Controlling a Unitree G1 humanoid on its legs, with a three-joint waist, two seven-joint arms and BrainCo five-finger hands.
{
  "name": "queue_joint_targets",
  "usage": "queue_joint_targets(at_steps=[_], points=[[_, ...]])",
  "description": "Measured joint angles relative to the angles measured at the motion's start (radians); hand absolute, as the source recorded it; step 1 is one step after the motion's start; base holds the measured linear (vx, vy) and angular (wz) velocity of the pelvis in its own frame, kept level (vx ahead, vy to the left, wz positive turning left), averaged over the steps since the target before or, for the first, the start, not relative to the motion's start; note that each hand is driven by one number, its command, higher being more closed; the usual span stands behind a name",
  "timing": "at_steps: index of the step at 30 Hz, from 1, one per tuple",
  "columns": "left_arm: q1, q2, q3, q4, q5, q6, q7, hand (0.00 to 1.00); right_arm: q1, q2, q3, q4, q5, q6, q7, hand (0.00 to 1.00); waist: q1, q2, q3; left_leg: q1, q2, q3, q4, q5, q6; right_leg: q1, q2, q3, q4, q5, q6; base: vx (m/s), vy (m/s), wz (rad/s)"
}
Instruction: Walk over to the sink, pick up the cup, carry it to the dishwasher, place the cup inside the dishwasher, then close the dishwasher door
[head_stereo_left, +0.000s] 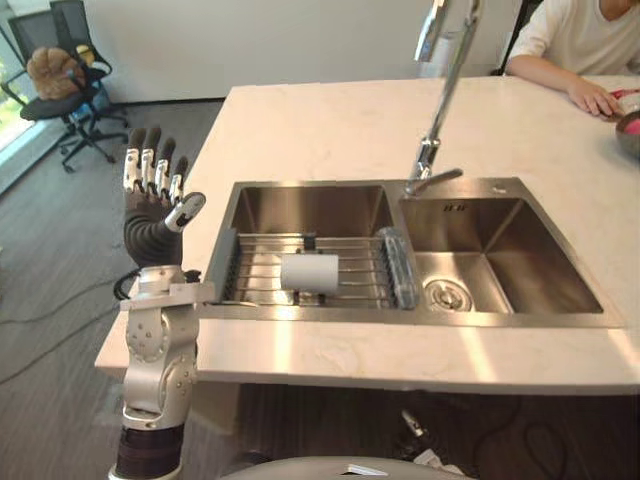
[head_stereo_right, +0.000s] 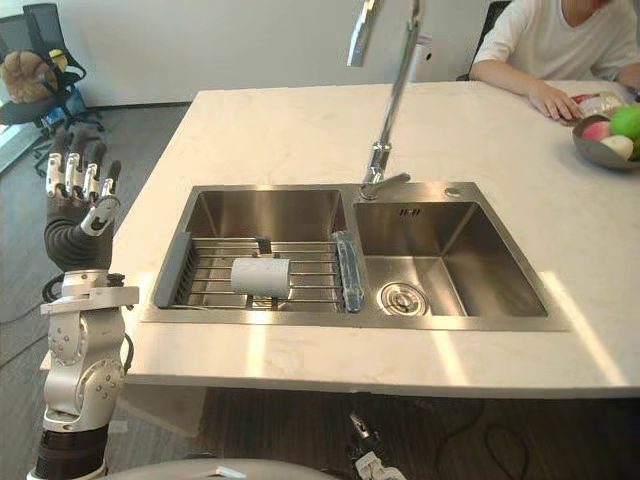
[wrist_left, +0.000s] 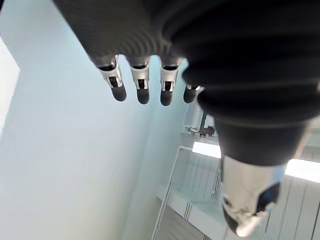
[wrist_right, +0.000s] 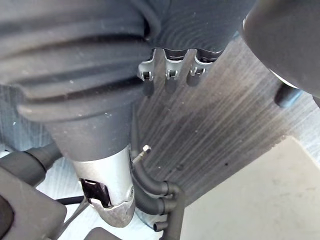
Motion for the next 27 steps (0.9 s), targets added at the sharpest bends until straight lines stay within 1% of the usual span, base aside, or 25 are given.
queue_joint_targets(at_steps=[2, 4, 5, 6, 7, 8, 9, 10, 11, 12, 13, 14, 15, 16, 17, 18, 19, 20, 21, 22, 23, 24, 25, 26, 27], points=[[0.0, -0.002, -0.005, 0.017, -0.012, 0.006, 0.005, 0.0, 0.001, 0.004, 0.0, 0.007, -0.006, -0.014, 0.013, 0.0, 0.001, -0.008, -0.007, 0.019, -0.012, 0.0, -0.023, -0.002, 0.002, 0.003, -0.009, -0.002, 0.001, -0.004, 0.006, 0.01, 0.062, -0.03], [0.001, -0.009, -0.018, 0.019, -0.032, 0.018, 0.004, 0.0, 0.001, 0.002, -0.002, 0.015, -0.029, -0.035, 0.022, 0.0, 0.002, -0.003, -0.01, 0.034, -0.019, 0.002, -0.053, -0.011, 0.005, -0.002, -0.011, -0.002, 0.006, -0.018, -0.004, -0.03, 0.057, -0.07], [0.001, -0.013, -0.028, 0.027, -0.039, 0.029, 0.003, 0.0, 0.003, 0.003, -0.004, 0.026, -0.039, -0.047, 0.022, 0.0, 0.004, -0.005, -0.014, 0.035, -0.024, 0.004, -0.059, -0.011, 0.006, -0.018, -0.019, -0.001, 0.028, -0.033, -0.006, -0.06, 0.045, -0.03], [0.001, -0.017, -0.049, 0.048, -0.053, 0.047, 0.0, 0.0, 0.006, 0.008, -0.024, 0.032, -0.051, -0.055, 0.022, 0.0, 0.005, -0.015, -0.019, 0.046, -0.045, 0.003, -0.065, -0.022, 0.01, -0.041, -0.043, -0.001, 0.098, -0.072, 0.005, -0.04, 0.051, 0.01], [0.002, -0.022, -0.053, 0.058, -0.053, 0.054, -0.003, 0.0, 0.016, 0.008, -0.028, 0.033, -0.062, -0.059, 0.021, 0.0, 0.004, -0.017, -0.018, 0.06, -0.054, 0.001, -0.076, -0.029, 0.011, -0.049, -0.055, -0.002, 0.144, -0.084, 0.023, -0.02, 0.035, -0.03], [0.003, -0.035, -0.049, 0.071, -0.039, 0.058, -0.004, 0.0, 0.027, 0.008, -0.036, 0.034, -0.072, -0.062, 0.02, 0.0, 0.003, -0.019, -0.013, 0.079, -0.066, 0.002, -0.088, -0.031, 0.015, -0.084, -0.075, -0.006, 0.242, -0.101, 0.046, -0.02, 0.056, -0.06], [0.0, -0.045, -0.048, 0.097, 0.006, 0.058, 0.009, 0.0, 0.03, 0.006, -0.054, 0.033, -0.078, -0.069, 0.014, 0.0, 0.005, -0.02, -0.004, 0.087, -0.068, 0.002, -0.081, -0.037, 0.02, -0.148, -0.098, -0.009, 0.405, -0.091, 0.054, -0.06, 0.067, 0.04], [-0.002, -0.044, -0.049, 0.136, 0.068, 0.059, 0.024, 0.0, 0.034, 0.003, -0.077, 0.034, -0.078, -0.067, 0.006, 0.0, -0.013, -0.016, 0.005, 0.107, -0.065, -0.016, -0.067, -0.049, 0.029, -0.226, -0.126, -0.01, 0.595, -0.039, 0.055, -0.03, 0.055, 0.21], [-0.002, -0.042, -0.05, 0.151, 0.091, 0.059, 0.033, 0.0, 0.039, 0.004, -0.086, 0.035, -0.078, -0.068, 0.001, 0.0, -0.022, -0.013, 0.007, 0.116, -0.062, -0.027, -0.06, -0.055, 0.031, -0.24, -0.135, -0.01, 0.645, -0.018, 0.048, -0.02, 0.018, 0.45], [-0.002, -0.042, -0.042, 0.173, 0.103, 0.058, 0.036, 0.0, 0.043, 0.014, -0.109, 0.035, -0.077, -0.066, -0.011, 0.0, -0.032, -0.021, 0.013, 0.125, -0.058, -0.043, -0.051, -0.063, 0.029, -0.248, -0.159, -0.02, 0.672, -0.048, 0.03, 0.03, -0.027, 0.48], [-0.002, -0.036, -0.039, 0.176, 0.104, 0.057, 0.037, 0.0, 0.042, 0.016, -0.112, 0.034, -0.077, -0.062, -0.019, 0.0, -0.034, -0.026, 0.01, 0.133, -0.051, -0.055, -0.051, -0.066, 0.024, -0.256, -0.189, -0.026, 0.633, -0.066, 0.03, 0.02, -0.041, 0.42], [-0.002, -0.03, -0.04, 0.176, 0.104, 0.055, 0.037, 0.0, 0.041, 0.017, -0.117, 0.034, -0.078, -0.061, -0.025, 0.0, -0.03, -0.029, 0.011, 0.133, -0.044, -0.057, -0.051, -0.068, 0.02, -0.261, -0.2, -0.026, 0.597, -0.066, 0.032, 0.05, -0.088, 0.33], [-0.002, -0.022, -0.04, 0.178, 0.114, 0.053, 0.034, 0.0, 0.04, 0.025, -0.143, 0.036, -0.078, -0.061, -0.03, 0.0, -0.024, -0.028, 0.011, 0.129, -0.022, -0.068, -0.05, -0.073, 0.01, -0.26, -0.206, -0.019, 0.499, -0.054, 0.033, 0.08, -0.137, 0.38], [-0.002, -0.003, -0.041, 0.18, 0.142, 0.044, 0.033, 0.0, 0.043, 0.034, -0.156, 0.039, -0.077, -0.059, -0.03, 0.0, -0.026, -0.032, 0.011, 0.125, -0.006, -0.09, -0.051, -0.072, -0.012, -0.239, -0.202, -0.015, 0.381, 0.011, 0.036, 0.1, -0.169, 0.39], [-0.002, 0.007, -0.04, 0.18, 0.172, 0.035, 0.033, 0.0, 0.044, 0.039, -0.159, 0.043, -0.075, -0.057, -0.029, 0.0, -0.026, -0.043, 0.011, 0.125, -0.005, -0.102, -0.053, -0.069, -0.027, -0.227, -0.204, -0.015, 0.319, 0.072, 0.034, 0.18, -0.311, 0.33], [0.001, 0.025, -0.041, 0.181, 0.227, 0.009, 0.032, 0.0, 0.042, 0.051, -0.157, 0.062, -0.067, -0.047, -0.028, 0.0, -0.023, -0.067, 0.004, 0.127, -0.001, -0.11, -0.064, -0.06, -0.055, -0.197, -0.202, -0.027, 0.221, 0.097, 0.093, 0.13, -0.243, 0.09], [0.003, 0.025, -0.043, 0.182, 0.246, 0.004, 0.031, 0.0, 0.041, 0.052, -0.156, 0.072, -0.068, -0.045, -0.032, 0.0, -0.017, -0.064, -0.002, 0.128, 0.01, -0.107, -0.075, -0.055, -0.07, -0.179, -0.188, -0.043, 0.172, 0.082, 0.107, 0.21, -0.344, -0.01], [0.003, 0.0, -0.057, 0.182, 0.274, -0.001, 0.027, 0.0, 0.041, 0.032, -0.154, 0.078, -0.072, -0.035, -0.035, 0.0, -0.014, -0.035, -0.012, 0.129, 0.054, -0.109, -0.094, -0.044, -0.089, -0.167, -0.136, -0.065, 0.108, 0.105, 0.084, 0.19, -0.233, -0.26], [0.003, -0.01, -0.078, 0.178, 0.3, -0.003, 0.01, 0.0, 0.037, 0.017, -0.157, 0.085, -0.08, -0.032, -0.04, 0.0, -0.01, -0.004, -0.018, 0.128, 0.085, -0.107, -0.129, -0.02, -0.099, -0.168, -0.091, -0.065, 0.056, 0.133, 0.072, 0.22, -0.267, -0.29], [0.003, -0.011, -0.086, 0.177, 0.311, -0.003, -0.001, 0.0, 0.03, 0.008, -0.155, 0.088, -0.082, -0.03, -0.049, 0.0, -0.01, 0.01, -0.021, 0.129, 0.096, -0.106, -0.147, -0.011, -0.101, -0.167, -0.073, -0.065, 0.031, 0.145, 0.066, 0.18, -0.161, -0.38], [-0.002, -0.012, -0.099, 0.177, 0.339, -0.003, -0.027, 0.0, 0.02, -0.005, -0.156, 0.107, -0.084, -0.028, -0.074, 0.0, -0.019, 0.029, -0.025, 0.136, 0.112, -0.104, -0.173, -0.002, -0.105, -0.158, -0.047, -0.063, -0.004, 0.164, 0.059, 0.15, -0.098, -0.25], [-0.011, -0.012, -0.115, 0.179, 0.364, -0.003, -0.041, 0.0, 0.02, -0.008, -0.156, 0.113, -0.085, -0.027, -0.086, 0.0, -0.023, 0.034, -0.028, 0.137, 0.122, -0.102, -0.179, 0.0, -0.109, -0.15, -0.032, -0.063, -0.027, 0.173, 0.056, 0.19, -0.108, -0.18], [-0.021, -0.01, -0.141, 0.181, 0.404, -0.013, -0.057, 0.0, 0.021, -0.007, -0.156, 0.115, -0.086, -0.027, -0.102, 0.0, -0.029, 0.032, -0.027, 0.139, 0.128, -0.101, -0.177, 0.001, -0.11, -0.133, -0.02, -0.066, -0.053, 0.182, 0.054, 0.12, -0.064, -0.03], [-0.024, -0.005, -0.155, 0.186, 0.42, -0.02, -0.062, 0.0, 0.022, -0.007, -0.156, 0.118, -0.086, -0.027, -0.105, 0.0, -0.033, 0.031, -0.027, 0.14, 0.128, -0.101, -0.177, 0.001, -0.11, -0.12, -0.017, -0.07, -0.073, 0.189, 0.055, 0.11, -0.048, 0.06], [-0.026, 0.014, -0.184, 0.189, 0.463, -0.027, -0.078, 0.0, 0.022, -0.006, -0.156, 0.121, -0.086, -0.028, -0.114, 0.0, -0.041, 0.03, -0.027, 0.142, 0.127, -0.1, -0.178, -0.001, -0.11, -0.095, -0.014, -0.075, -0.117, 0.209, 0.059, 0.06, 0.006, 0.05]])
